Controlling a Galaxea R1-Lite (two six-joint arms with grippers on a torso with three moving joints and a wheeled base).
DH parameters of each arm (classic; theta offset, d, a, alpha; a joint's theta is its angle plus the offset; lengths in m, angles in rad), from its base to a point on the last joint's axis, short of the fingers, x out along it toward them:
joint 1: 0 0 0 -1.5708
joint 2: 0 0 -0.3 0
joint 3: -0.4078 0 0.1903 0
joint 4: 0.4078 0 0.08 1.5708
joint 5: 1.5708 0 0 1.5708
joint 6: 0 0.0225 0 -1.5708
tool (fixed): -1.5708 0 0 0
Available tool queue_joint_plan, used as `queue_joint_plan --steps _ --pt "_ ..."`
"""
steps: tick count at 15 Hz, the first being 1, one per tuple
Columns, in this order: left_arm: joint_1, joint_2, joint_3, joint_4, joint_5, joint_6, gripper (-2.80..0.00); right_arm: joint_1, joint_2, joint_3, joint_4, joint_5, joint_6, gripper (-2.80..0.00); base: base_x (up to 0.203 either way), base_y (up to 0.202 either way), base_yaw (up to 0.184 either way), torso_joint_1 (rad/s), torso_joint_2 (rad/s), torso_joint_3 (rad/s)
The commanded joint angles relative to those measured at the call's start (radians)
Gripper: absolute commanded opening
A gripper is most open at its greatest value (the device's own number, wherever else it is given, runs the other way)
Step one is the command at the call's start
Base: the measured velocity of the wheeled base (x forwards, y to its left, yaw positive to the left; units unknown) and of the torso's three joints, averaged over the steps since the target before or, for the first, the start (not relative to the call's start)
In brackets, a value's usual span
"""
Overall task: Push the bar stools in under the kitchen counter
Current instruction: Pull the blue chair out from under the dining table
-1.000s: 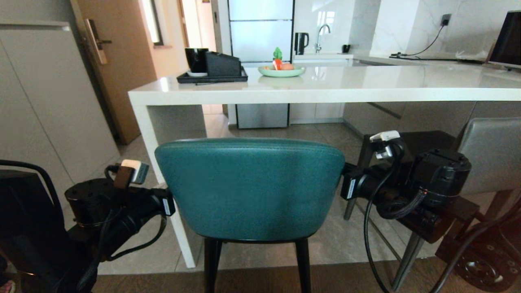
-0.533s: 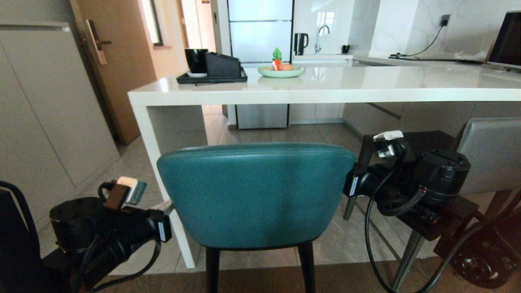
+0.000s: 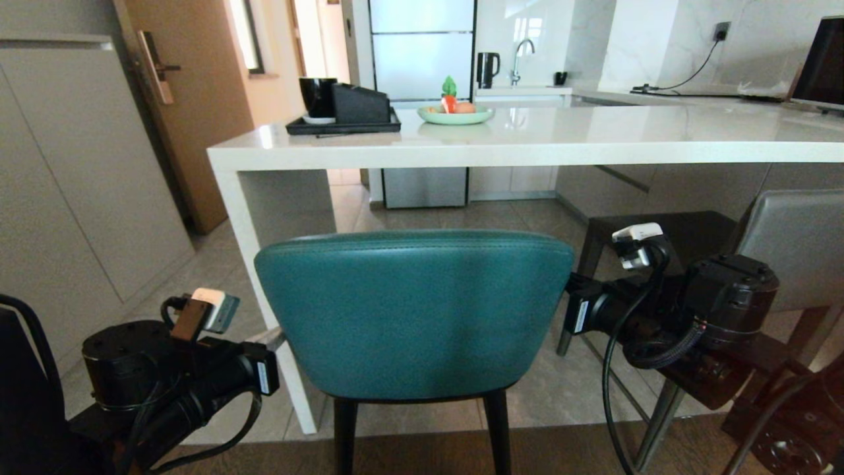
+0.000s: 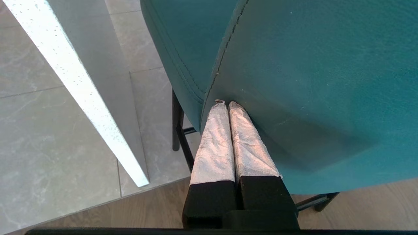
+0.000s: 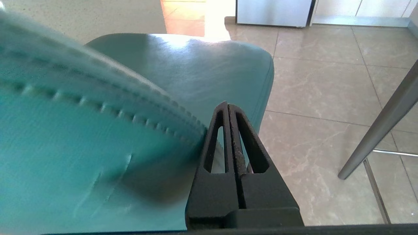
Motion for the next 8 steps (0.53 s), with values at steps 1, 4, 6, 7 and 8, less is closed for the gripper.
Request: queue_joint_plan --steps 1,4,6,7,8 --pt "0.006 0.003 -0.006 -0.017 0.003 -0.001 -2.80 -0.008 -0.011 0.002 -0.009 0.002 0.001 -2.80 0.000 0.000 0.000 0.000 0.00 0.000" --pt "0.086 0.004 -0.028 -0.017 -0.006 0.000 -2.80 -0.084 -0.015 -0.002 -0.009 0.015 0.001 -2.80 0.000 0.000 0.000 0.000 0.00 0.000" --pt "0.154 0.024 -0.056 -0.017 -0.019 0.002 -2.80 -0.151 -0.026 0.008 -0.009 0.055 0.001 -2.80 0.000 0.000 0.000 0.000 0.00 0.000" --pt "0.187 0.030 -0.061 -0.017 -0.042 0.002 -2.80 -0.189 -0.042 0.028 -0.009 0.114 0.001 -2.80 0.000 0.000 0.000 0.000 0.00 0.000" --pt "0.214 0.033 -0.062 -0.017 -0.084 0.002 -2.80 -0.219 -0.049 0.039 -0.009 0.149 0.001 -2.80 0.000 0.000 0.000 0.000 0.00 0.000"
